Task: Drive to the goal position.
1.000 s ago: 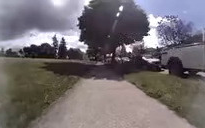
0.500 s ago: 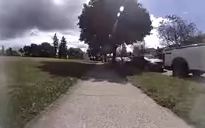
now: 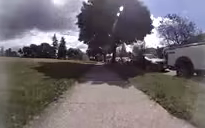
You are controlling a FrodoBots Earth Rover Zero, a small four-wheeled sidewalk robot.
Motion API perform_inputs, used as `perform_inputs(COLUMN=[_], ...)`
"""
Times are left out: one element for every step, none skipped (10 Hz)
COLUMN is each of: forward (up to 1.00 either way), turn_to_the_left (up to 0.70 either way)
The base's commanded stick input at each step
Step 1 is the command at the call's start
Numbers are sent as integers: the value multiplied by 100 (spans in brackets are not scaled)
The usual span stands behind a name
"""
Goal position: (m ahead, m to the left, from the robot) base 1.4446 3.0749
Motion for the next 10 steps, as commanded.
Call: perform_inputs(forward=[70,70,70,70,70,70,70,70,70,70], turn_to_the_left=[0,0,0,0,0,0,0,0,0,11])
